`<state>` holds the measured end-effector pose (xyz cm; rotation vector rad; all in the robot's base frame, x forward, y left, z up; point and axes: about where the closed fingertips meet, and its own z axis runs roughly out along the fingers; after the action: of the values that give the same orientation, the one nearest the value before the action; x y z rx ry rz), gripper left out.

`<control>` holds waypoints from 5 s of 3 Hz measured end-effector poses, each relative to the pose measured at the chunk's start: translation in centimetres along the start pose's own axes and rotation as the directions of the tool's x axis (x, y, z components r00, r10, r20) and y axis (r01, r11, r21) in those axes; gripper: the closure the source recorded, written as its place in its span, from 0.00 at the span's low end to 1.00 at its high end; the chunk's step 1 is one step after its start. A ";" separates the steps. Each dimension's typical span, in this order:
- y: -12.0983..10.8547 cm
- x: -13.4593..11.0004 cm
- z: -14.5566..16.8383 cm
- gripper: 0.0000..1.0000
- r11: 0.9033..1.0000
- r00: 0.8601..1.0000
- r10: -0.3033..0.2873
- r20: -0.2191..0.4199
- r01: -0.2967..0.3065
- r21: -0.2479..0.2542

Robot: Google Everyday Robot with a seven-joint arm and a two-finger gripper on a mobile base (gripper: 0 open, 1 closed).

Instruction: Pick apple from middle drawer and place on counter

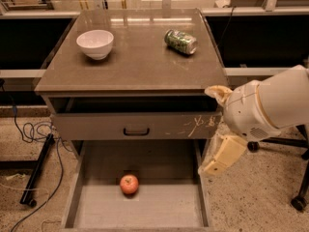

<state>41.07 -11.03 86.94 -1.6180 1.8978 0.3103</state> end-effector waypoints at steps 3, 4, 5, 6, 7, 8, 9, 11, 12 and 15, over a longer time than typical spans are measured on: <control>3.1 0.5 7.2 0.00 1.000 0.997 0.026 0.071 -0.025 -0.019; 4.1 1.5 11.9 0.00 1.000 0.990 0.029 0.138 -0.029 -0.005; 4.2 1.7 16.3 0.00 1.000 0.981 0.012 0.191 -0.013 0.000; 4.1 1.4 20.6 0.00 1.000 0.976 0.021 0.217 -0.016 -0.023; 3.6 2.0 23.7 0.00 0.998 0.975 0.058 0.213 -0.048 -0.049; 3.7 1.9 24.0 0.00 0.997 0.975 0.059 0.214 -0.048 -0.054; 4.1 2.0 25.1 0.00 0.999 0.985 0.033 0.168 -0.026 -0.042; 5.7 6.7 33.1 0.00 0.995 0.999 0.038 0.002 -0.038 -0.090; 6.4 5.5 36.9 0.00 0.982 0.994 0.058 0.097 -0.039 -0.186; 5.3 9.0 39.3 0.00 0.971 0.940 0.200 0.276 -0.152 -0.186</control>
Offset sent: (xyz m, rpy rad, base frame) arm -0.0114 0.0482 -0.0753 0.0670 0.0577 -0.0016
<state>47.32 4.43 49.81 -1.4104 1.8250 0.7560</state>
